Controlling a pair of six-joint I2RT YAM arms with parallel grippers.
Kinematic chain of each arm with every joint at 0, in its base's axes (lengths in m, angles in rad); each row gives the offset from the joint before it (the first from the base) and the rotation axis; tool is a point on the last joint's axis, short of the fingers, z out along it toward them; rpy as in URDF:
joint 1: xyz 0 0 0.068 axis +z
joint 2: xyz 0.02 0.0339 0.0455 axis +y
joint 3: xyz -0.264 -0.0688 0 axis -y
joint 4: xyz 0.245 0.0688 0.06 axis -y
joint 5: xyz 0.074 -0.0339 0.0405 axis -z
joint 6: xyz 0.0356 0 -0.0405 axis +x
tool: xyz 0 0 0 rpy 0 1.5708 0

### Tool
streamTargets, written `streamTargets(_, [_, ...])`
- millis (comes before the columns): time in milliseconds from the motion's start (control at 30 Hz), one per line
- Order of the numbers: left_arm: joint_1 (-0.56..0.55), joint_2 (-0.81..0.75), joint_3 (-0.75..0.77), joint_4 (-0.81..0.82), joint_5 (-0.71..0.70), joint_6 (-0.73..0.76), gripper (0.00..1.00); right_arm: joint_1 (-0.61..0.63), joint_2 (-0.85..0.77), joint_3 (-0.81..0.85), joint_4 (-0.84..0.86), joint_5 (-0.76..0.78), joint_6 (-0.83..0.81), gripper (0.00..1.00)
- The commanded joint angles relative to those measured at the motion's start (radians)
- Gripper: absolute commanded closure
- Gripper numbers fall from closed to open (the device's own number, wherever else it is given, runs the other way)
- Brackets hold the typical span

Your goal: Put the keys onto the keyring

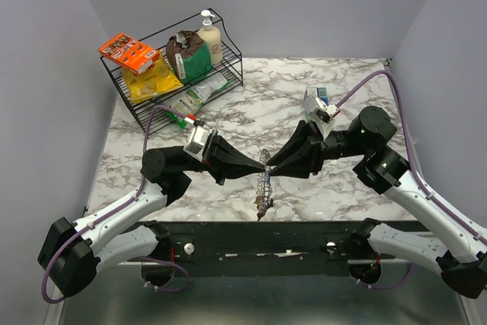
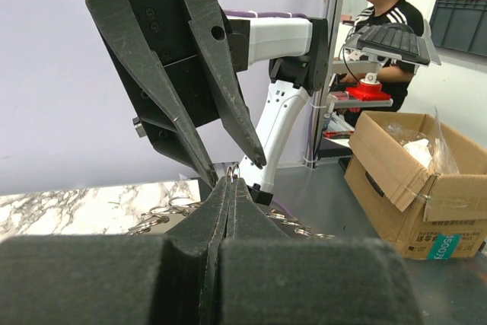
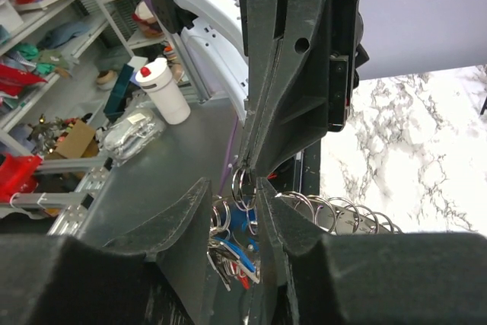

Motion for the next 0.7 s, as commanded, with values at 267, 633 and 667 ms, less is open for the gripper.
streamTargets(267, [0.004, -0.017, 0.036, 0.068, -0.029, 0.000, 1.00, 0.009, -0.015, -0.027, -0.039, 0.061, -0.030, 0.71])
streamTargets(633, [0.004, -0.017, 0.048, -0.005, -0.014, 0.024, 1.00, 0.015, 0.006, 0.025, -0.131, 0.098, -0.065, 0.99])
streamTargets(667, [0.004, -0.026, 0.059, -0.033, -0.010, 0.041, 1.00, 0.015, 0.009, 0.034, -0.166, 0.103, -0.087, 1.00])
